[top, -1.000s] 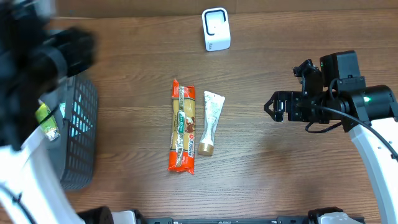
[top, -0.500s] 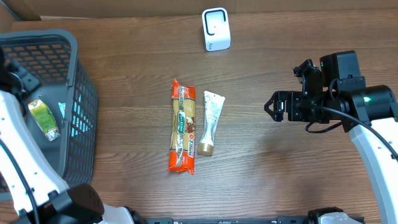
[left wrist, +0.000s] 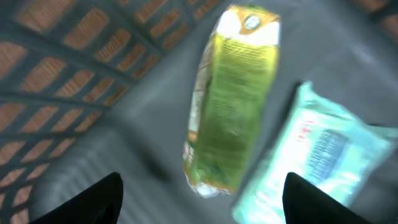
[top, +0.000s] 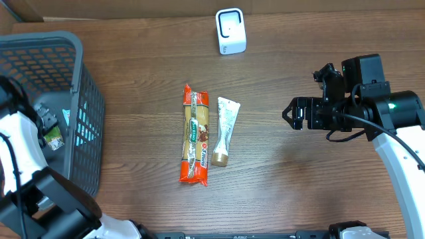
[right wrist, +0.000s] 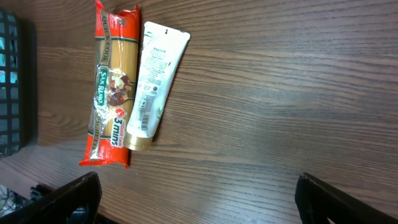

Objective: Scan the item barcode
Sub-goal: 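Reach into the basket and grasp the green bottle with the left gripper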

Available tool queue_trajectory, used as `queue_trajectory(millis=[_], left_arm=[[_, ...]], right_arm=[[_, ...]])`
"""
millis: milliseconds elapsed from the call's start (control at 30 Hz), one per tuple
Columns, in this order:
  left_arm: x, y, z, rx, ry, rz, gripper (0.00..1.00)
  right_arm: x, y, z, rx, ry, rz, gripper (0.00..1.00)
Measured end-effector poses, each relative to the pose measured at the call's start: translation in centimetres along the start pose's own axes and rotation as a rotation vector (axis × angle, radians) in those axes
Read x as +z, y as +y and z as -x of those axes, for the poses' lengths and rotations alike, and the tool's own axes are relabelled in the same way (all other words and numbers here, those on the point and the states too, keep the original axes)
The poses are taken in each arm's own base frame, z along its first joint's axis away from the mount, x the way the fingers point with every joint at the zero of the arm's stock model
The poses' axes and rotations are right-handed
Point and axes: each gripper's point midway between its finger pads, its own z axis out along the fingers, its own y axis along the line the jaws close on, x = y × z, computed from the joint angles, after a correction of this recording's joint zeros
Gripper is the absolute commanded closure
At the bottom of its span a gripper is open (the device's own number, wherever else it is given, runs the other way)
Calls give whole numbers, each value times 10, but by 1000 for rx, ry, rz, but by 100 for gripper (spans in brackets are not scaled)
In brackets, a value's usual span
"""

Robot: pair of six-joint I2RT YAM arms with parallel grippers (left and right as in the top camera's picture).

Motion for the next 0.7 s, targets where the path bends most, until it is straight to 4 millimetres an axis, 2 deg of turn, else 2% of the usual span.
queue_trajectory(millis=[133, 200, 333, 467, 533, 567, 600, 700], left_arm=[[32, -4, -16, 31, 54, -2, 28], [50, -8, -25, 43, 97, -3, 35], [71, -9, -40, 71, 160, 10, 48], [74, -7, -40, 72, 161, 22, 59], [74, -6, -40, 75, 161, 27, 74], [74, -6, -40, 77, 161, 28, 89], [74, -5, -40, 74, 161, 33, 95], [73, -5, -40, 77, 161, 35, 96]], right_arm=[[0, 0, 0, -1, 0, 0, 0], [0, -1, 0, -1, -1, -7, 0], [0, -2, 0, 1, -1, -10, 0], [0, -2, 0, 0, -2, -11, 0], [0, -2, 0, 0, -1, -11, 0], [0, -2, 0, 0, -2, -11, 0], [0, -2, 0, 0, -1, -11, 0], [0, -2, 0, 0, -1, -11, 0]])
